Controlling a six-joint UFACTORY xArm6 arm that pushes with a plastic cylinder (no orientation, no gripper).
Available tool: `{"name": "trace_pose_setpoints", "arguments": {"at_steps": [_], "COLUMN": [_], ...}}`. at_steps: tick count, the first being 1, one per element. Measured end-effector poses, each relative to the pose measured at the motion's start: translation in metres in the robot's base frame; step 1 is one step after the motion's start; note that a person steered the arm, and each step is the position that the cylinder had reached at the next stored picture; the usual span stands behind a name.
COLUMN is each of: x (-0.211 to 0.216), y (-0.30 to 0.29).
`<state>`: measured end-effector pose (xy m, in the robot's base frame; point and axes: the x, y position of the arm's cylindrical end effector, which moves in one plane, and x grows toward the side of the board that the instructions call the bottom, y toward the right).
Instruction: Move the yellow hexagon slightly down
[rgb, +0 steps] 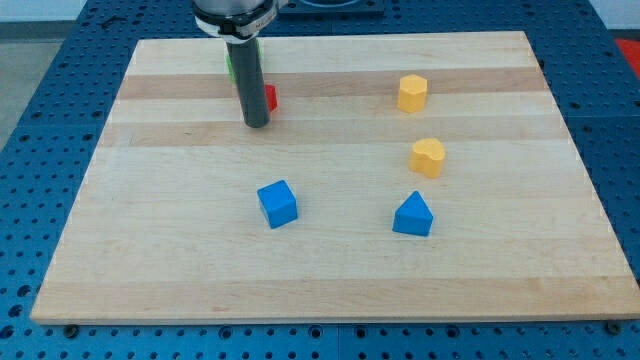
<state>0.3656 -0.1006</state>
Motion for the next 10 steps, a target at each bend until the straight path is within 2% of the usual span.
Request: {"name": "trace_pose_setpoints", "arguments": {"at_steps": [2, 4, 6, 8, 10], "x": [0.000, -0.001, -0.035, -0.099, -0.086], "y": [-0.001, 0.043, 0.089, 0.131, 0.206]}}
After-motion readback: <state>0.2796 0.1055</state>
